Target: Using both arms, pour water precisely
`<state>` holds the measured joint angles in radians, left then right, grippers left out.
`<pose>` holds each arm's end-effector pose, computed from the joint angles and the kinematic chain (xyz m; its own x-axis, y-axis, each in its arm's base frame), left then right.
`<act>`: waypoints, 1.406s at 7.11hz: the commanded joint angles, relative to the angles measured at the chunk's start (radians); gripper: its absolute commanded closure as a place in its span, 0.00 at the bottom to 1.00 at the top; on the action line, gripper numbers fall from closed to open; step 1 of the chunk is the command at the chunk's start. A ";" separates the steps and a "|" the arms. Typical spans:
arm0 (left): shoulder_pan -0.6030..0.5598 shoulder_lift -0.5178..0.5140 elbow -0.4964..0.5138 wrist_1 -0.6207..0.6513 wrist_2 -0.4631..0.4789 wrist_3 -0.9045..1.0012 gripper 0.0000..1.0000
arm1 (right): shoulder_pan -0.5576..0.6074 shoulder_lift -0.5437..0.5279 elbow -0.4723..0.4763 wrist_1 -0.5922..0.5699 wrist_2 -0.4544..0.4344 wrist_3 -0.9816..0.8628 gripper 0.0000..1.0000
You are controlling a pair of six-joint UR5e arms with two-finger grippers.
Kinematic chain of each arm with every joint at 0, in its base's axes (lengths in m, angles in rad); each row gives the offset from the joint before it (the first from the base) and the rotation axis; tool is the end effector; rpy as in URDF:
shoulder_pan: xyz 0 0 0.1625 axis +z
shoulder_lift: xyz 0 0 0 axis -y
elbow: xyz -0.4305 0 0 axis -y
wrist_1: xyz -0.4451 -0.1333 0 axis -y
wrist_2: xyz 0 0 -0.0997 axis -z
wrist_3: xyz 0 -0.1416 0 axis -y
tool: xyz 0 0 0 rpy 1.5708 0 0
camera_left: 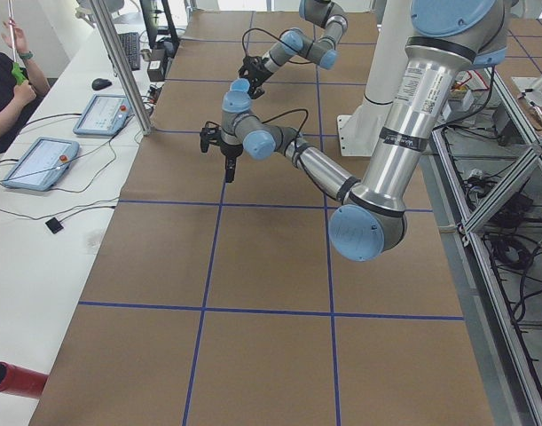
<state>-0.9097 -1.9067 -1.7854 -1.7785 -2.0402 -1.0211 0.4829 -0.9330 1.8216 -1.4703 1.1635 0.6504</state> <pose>0.3631 -0.5796 0.3592 0.6481 -0.0743 -0.7579 0.2045 0.9757 0.0792 -0.5323 -0.4930 0.1510 0.8673 -0.3704 0.3327 -0.0484 0.6024 0.7967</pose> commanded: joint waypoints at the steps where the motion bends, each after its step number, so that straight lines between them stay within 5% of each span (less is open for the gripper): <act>1: 0.000 -0.002 -0.005 0.002 0.000 -0.005 0.00 | 0.096 -0.152 0.177 0.002 0.120 0.295 1.00; 3: 0.000 0.000 -0.006 0.002 0.000 -0.005 0.00 | 0.155 -0.335 0.261 0.005 0.104 0.314 1.00; 6: 0.000 -0.002 -0.009 0.004 0.002 -0.010 0.00 | 0.166 -0.570 0.280 0.010 -0.101 0.580 1.00; 10: 0.003 0.000 -0.011 0.004 0.003 -0.034 0.00 | 0.063 -0.736 0.037 0.483 -0.255 0.709 1.00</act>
<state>-0.9070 -1.9074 -1.7957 -1.7748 -2.0377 -1.0500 0.5804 -1.6301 1.9433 -1.1207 0.9595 1.3503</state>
